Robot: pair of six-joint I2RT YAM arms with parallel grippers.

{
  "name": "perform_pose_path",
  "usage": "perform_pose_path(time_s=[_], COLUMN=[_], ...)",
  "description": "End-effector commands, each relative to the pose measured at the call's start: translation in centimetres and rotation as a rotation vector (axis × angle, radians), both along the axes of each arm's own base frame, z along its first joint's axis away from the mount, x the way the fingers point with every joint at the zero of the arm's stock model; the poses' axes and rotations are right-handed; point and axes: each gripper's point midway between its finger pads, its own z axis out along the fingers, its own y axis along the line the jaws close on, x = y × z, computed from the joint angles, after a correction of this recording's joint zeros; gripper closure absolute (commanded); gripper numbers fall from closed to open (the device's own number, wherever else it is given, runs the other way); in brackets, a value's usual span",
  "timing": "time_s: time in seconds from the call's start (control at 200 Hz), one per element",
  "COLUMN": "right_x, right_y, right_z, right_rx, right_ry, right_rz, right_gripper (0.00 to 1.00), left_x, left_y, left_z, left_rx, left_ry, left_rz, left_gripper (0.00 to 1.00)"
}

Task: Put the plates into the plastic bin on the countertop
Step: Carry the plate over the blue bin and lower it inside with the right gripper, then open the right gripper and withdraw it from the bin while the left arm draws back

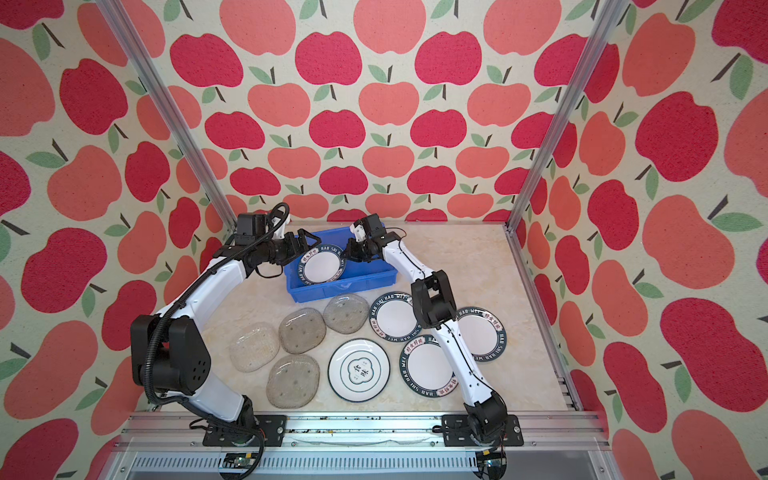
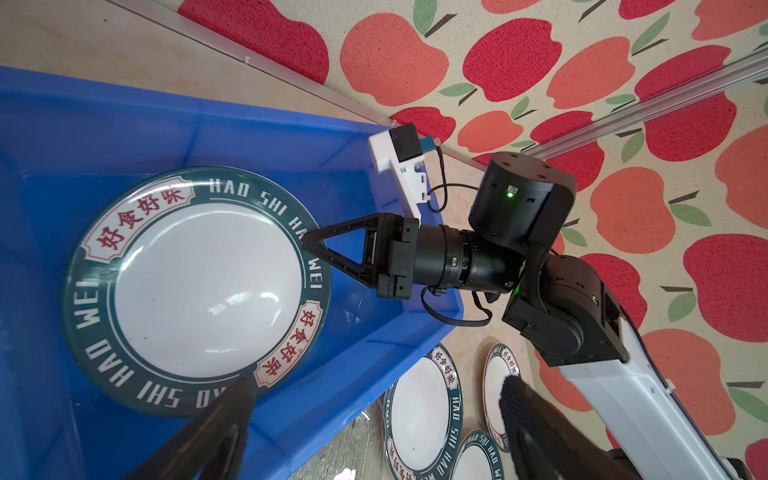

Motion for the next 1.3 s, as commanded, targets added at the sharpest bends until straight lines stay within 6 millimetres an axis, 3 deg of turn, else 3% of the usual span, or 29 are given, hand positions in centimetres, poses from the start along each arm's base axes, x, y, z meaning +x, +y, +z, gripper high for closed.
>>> perform_pose_path(time_s=[0.0, 0.22, 0.39, 0.535, 0.67, 0.89, 1.036, 1.296], right_x=[0.0, -0.4, -0.7, -0.8, -0.7, -0.3, 0.5, 1.4], right_y=[1.0, 1.8, 2.0, 1.8, 0.8, -1.1, -2.3, -6.2], right_z=[1.3, 0.8, 0.4, 0.8, 0.8, 1.7, 4.4, 14.3], right_rx=[0.046, 0.066, 0.072, 0.066, -0.007, -0.125, -0.149, -0.216], right_ry=[-0.008, 0.009, 0.025, 0.017, -0.014, -0.097, -0.175, -0.43], right_rz=[0.016, 0.038, 0.054, 0.059, 0.049, 0.033, 0.024, -0.011], right_gripper=[1.0, 1.0, 0.78, 0.75, 0.56, 0.5, 0.49, 0.55], left_x=[0.2, 0.4, 0.4, 0.4, 0.2, 0.2, 0.3, -0.6], left_y=[-0.4, -0.9, -1.3, -1.3, -1.2, -1.2, -1.0, 0.1], left_z=[-0.9, -1.5, -1.7, -1.6, -1.5, -1.4, -1.1, -0.3], left_rx=[-0.01, -0.002, 0.004, 0.01, 0.023, 0.033, 0.056, 0.104], left_ry=[0.016, 0.024, 0.027, 0.024, 0.022, 0.015, 0.003, -0.011], left_rz=[-0.005, -0.01, -0.018, -0.019, -0.014, -0.014, -0.004, 0.028], left_gripper=[0.05, 0.05, 0.05, 0.05, 0.05, 0.04, 0.03, 0.04])
